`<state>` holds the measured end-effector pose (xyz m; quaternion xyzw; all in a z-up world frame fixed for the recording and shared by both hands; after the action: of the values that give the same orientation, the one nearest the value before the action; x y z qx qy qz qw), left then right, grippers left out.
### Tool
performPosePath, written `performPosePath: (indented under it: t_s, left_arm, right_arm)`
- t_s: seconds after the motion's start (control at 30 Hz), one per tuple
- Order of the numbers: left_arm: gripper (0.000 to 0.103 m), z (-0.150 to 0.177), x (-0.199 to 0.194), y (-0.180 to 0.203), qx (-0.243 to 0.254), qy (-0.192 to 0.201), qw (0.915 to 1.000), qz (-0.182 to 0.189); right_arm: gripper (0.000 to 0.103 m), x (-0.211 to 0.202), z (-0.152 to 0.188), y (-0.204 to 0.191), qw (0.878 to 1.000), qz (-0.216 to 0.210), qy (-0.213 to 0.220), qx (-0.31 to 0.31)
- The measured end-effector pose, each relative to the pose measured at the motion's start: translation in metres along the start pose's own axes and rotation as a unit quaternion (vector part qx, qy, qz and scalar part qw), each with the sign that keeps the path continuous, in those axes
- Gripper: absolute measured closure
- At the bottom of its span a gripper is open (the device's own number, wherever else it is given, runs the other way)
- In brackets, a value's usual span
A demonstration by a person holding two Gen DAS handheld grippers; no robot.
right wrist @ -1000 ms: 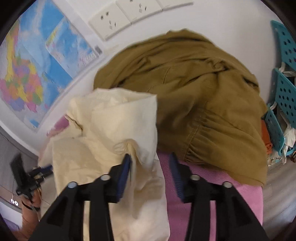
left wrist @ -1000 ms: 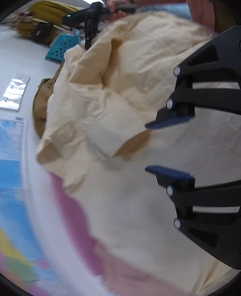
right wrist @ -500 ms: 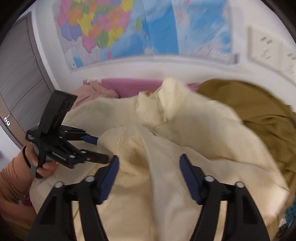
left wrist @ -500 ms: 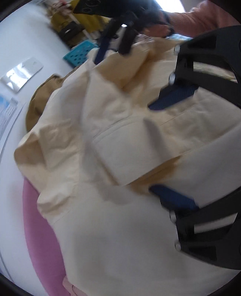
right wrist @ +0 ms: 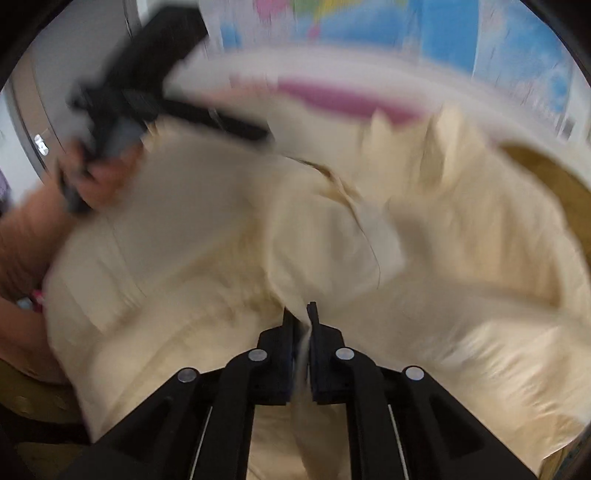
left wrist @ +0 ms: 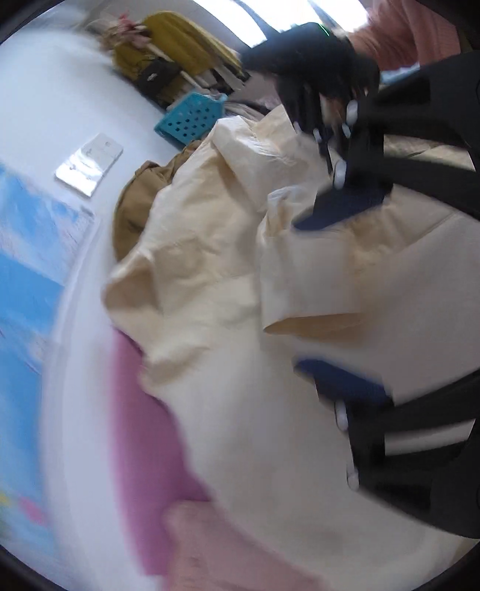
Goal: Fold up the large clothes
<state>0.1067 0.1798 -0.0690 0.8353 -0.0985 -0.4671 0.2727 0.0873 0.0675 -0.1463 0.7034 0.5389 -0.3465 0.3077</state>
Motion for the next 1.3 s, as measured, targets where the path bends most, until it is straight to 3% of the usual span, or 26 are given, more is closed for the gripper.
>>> performPosePath:
  t_s: [0.03,0.07,0.1,0.13,0.17,0.27,0.33,0.4,0.43,0.5,0.53,0.7,0.77,0.83,0.93,1.03,1.2,1.3]
  left_arm:
    - [0.028,0.002,-0.001,-0.004,-0.012,-0.007,0.9998,0.016]
    - [0.019,0.003,-0.001,-0.005,-0.024,-0.014,0.9992,0.028]
    - [0.014,0.003,0.001,-0.005,-0.031,-0.017,0.9989,0.032]
    - [0.013,0.004,0.002,-0.002,-0.033,-0.023,0.9982,0.044]
    - [0.013,0.006,0.003,0.000,-0.029,-0.030,0.9979,0.050]
    - [0.013,0.016,0.014,0.011,-0.004,-0.046,0.9982,0.038]
    - [0.013,0.023,0.025,0.017,0.013,-0.057,0.9981,0.023]
    - [0.031,0.030,0.032,0.014,0.025,-0.068,0.9974,0.005]
    - [0.045,0.033,0.036,0.013,0.034,-0.070,0.9970,-0.004]
    - [0.054,0.035,0.039,0.012,0.049,-0.062,0.9965,-0.027]
    - [0.071,0.035,0.040,0.014,0.059,-0.057,0.9961,-0.033]
    - [0.079,0.020,0.005,0.011,0.055,0.000,0.9976,-0.042]
    - [0.077,0.016,-0.016,0.004,0.055,0.022,0.9974,-0.041]
    - [0.074,0.022,-0.019,-0.009,0.042,0.010,0.9978,-0.051]
    - [0.065,0.031,-0.003,-0.016,0.060,-0.006,0.9941,-0.090]
    - [0.065,0.038,0.012,-0.020,0.048,-0.031,0.9942,-0.091]
    - [0.066,0.035,0.016,-0.029,0.028,-0.034,0.9957,-0.082]
    - [0.066,0.037,0.014,-0.031,0.029,-0.033,0.9957,-0.081]
  right_arm:
    - [0.088,0.007,0.004,-0.003,1.000,-0.006,-0.010,0.000]
    - [0.087,0.009,0.005,-0.004,1.000,-0.003,-0.016,-0.002]
    - [0.077,0.007,0.003,-0.003,1.000,-0.005,-0.014,0.002]
    - [0.061,0.001,0.001,-0.001,1.000,-0.013,-0.002,0.013]
    - [0.056,-0.006,-0.002,0.001,1.000,-0.019,0.010,0.022]
    - [0.054,-0.039,-0.007,0.020,0.997,-0.019,0.057,0.054]
    - [0.054,-0.062,-0.002,0.046,0.994,0.022,0.073,0.079]
    - [0.053,-0.081,0.007,0.077,0.988,0.078,0.083,0.107]
    - [0.053,-0.090,0.014,0.093,0.983,0.104,0.085,0.124]
    - [0.052,-0.105,0.027,0.121,0.972,0.157,0.085,0.151]
    - [0.051,-0.112,0.035,0.135,0.966,0.186,0.079,0.161]
    - [0.051,-0.131,0.077,0.185,0.946,0.217,0.087,0.225]
    - [0.044,-0.138,0.086,0.198,0.937,0.230,0.097,0.245]
    - [0.034,-0.131,0.093,0.200,0.935,0.224,0.090,0.261]
    - [0.024,-0.110,0.098,0.203,0.934,0.193,0.080,0.290]
    - [0.012,-0.088,0.100,0.200,0.936,0.145,0.072,0.311]
    - [0.012,-0.074,0.114,0.206,0.926,0.114,0.064,0.354]
    - [0.011,-0.087,0.120,0.206,0.916,0.107,0.101,0.373]
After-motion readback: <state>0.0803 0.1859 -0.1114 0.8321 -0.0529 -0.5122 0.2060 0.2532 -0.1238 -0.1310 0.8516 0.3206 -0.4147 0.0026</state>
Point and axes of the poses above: each gripper's, at about its wrist camera, not at the fingertips, and x roughly the way its jaws point, y to its right, z to its underside, the point moved 10 cm from there along x, roughly the way its jaws point, and after that the axes turned 12 degrees about -x, right-handed, at the moved point
